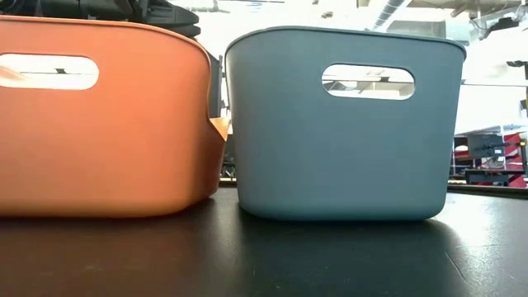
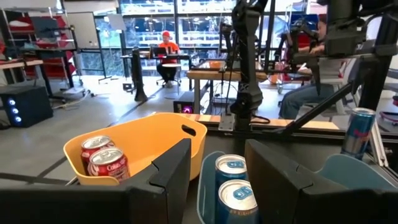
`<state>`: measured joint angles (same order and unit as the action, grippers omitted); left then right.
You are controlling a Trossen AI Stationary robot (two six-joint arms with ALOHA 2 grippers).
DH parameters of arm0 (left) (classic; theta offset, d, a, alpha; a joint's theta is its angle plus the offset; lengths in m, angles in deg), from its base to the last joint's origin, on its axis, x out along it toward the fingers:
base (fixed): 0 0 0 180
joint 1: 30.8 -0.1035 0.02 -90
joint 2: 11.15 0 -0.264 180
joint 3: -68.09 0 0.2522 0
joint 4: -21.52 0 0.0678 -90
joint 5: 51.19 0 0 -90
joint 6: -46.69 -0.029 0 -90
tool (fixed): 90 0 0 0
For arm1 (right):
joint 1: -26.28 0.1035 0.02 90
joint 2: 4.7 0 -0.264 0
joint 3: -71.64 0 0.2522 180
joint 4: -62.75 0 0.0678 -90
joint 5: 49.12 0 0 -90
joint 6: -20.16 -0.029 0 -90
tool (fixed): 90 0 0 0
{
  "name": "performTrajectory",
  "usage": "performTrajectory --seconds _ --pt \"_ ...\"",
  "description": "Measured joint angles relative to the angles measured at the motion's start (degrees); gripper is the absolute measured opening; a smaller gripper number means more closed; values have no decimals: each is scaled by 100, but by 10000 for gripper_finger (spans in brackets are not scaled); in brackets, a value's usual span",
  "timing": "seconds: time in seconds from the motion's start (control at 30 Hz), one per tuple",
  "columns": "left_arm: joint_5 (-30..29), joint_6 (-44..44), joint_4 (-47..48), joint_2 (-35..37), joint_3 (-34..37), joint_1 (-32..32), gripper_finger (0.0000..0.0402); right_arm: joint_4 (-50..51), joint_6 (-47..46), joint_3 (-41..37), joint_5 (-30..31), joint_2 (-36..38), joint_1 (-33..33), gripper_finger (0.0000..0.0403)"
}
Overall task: Sort soda cans
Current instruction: Put the blue soda can into the blue bin
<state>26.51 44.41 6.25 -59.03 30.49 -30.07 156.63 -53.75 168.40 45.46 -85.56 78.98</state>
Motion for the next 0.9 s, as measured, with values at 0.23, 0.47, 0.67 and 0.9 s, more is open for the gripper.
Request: performTrajectory --seconds 0.23,0.47,0.67,0.9 --pt "-262 -11 -15 0 0 -4 149 120 -2832 0 4 -1 1160 332" --pt "-347 -87 -51 0 0 -9 149 116 -4532 -81 15 -35 1998 364" --pt "-347 231 -294 0 0 -7 149 -356 -5176 -79 28 -261 2149 396" --pt "-349 347 -295 0 0 -7 149 -754 -4955 -79 20 -851 1997 398"
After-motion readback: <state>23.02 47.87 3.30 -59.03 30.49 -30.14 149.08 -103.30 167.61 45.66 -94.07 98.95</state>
